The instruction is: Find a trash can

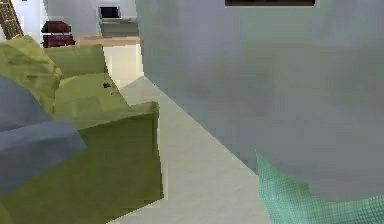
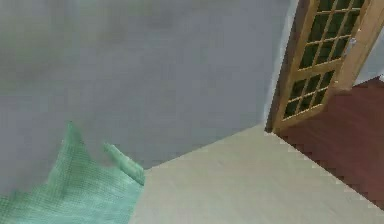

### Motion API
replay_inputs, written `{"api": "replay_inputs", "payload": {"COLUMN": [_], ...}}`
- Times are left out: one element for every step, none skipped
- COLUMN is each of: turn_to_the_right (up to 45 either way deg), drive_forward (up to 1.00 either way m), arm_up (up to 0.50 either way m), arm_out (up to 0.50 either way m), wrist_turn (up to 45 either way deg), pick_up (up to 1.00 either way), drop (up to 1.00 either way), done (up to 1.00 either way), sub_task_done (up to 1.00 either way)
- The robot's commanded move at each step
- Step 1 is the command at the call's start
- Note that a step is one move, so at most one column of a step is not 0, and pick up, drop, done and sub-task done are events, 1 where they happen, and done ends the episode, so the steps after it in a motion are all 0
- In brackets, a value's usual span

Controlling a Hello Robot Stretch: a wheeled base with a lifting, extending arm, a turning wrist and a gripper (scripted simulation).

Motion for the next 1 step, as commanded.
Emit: {"api": "replay_inputs", "payload": {"turn_to_the_right": [0.0], "drive_forward": [1.00], "arm_up": [0.00], "arm_out": [0.00], "wrist_turn": [0.0], "pick_up": [0.00], "drop": [0.00], "done": [0.00], "sub_task_done": [0.00]}}
